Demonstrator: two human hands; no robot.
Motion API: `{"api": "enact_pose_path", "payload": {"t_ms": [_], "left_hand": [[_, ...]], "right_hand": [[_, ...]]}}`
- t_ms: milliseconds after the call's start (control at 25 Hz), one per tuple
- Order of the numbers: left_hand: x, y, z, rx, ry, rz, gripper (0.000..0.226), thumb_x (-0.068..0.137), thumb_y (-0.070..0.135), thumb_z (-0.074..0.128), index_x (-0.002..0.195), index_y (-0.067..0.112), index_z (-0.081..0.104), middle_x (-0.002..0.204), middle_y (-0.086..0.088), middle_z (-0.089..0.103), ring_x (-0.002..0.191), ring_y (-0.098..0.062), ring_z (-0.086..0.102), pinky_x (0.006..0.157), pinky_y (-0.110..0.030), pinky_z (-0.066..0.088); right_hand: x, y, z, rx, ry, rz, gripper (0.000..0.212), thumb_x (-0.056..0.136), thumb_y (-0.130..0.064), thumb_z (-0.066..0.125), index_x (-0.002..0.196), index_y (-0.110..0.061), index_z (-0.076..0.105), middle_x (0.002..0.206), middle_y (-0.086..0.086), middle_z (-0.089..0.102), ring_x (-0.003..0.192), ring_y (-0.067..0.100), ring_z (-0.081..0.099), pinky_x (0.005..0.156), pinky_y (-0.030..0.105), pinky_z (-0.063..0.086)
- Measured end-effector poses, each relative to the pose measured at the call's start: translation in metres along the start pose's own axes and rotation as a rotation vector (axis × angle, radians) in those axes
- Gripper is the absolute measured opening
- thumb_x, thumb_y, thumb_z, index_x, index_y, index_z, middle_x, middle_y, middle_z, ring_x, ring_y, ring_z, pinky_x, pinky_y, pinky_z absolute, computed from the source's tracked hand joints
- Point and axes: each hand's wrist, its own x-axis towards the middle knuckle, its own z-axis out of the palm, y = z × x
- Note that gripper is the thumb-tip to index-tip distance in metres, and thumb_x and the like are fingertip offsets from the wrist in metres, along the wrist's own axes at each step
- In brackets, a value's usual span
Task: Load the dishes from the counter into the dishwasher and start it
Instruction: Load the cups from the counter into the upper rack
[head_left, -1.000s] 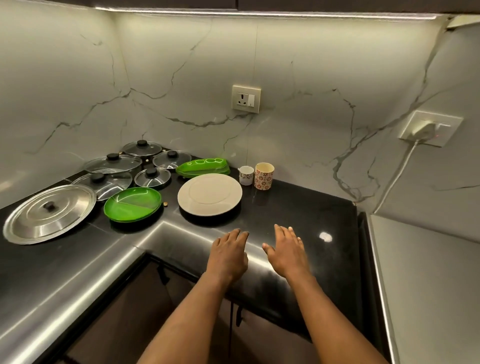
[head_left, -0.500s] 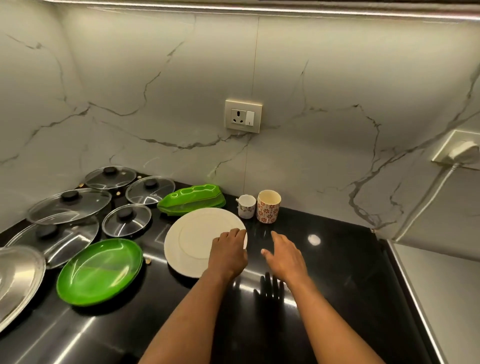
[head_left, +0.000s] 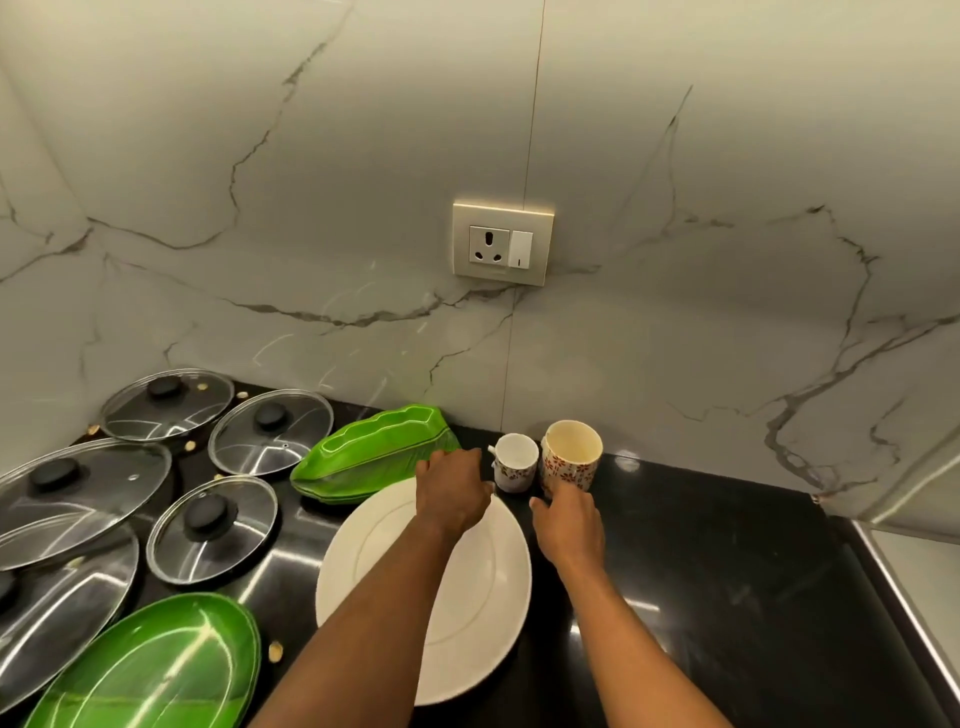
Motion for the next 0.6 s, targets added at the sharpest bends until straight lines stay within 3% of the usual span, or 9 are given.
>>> {"api": "enact_pose_path", "payload": {"t_ms": [160,400,600], "left_hand": [[0.044,-0.001,0.006,-0.027,-0.049,-0.037,0.032,0.084,0.031,0.061,0.115,0.024,0.060,0.118,-0.002,0.065,0.121,-0.028,0.049,0.092,-0.037,0.032],[0.086,-0.001,0.029,-0.077,-0.214,-0.076,0.056,0.072,0.035,0.076,0.126,0.030,0.059,0.125,0.003,0.064,0.125,-0.025,0.050,0.097,-0.041,0.027],[0.095,-0.004,0.038,-0.124,-0.186,-0.057,0.056,0.069,0.040,0.080,0.121,0.033,0.062,0.121,0.006,0.066,0.123,-0.025,0.052,0.099,-0.043,0.025]], "right_hand": [[0.027,0.000,0.028,0.023,-0.017,0.054,0.020,0.093,-0.028,0.061,0.111,-0.019,0.064,0.109,0.004,0.067,0.099,0.025,0.063,0.077,0.035,0.053],[0.044,-0.005,0.054,0.022,0.030,0.127,0.018,0.092,-0.028,0.062,0.107,-0.018,0.065,0.104,0.005,0.067,0.096,0.026,0.063,0.077,0.036,0.052],[0.057,-0.009,0.060,0.056,0.086,0.106,0.013,0.089,-0.027,0.063,0.097,-0.018,0.067,0.095,0.005,0.068,0.087,0.027,0.063,0.072,0.041,0.055]]}}
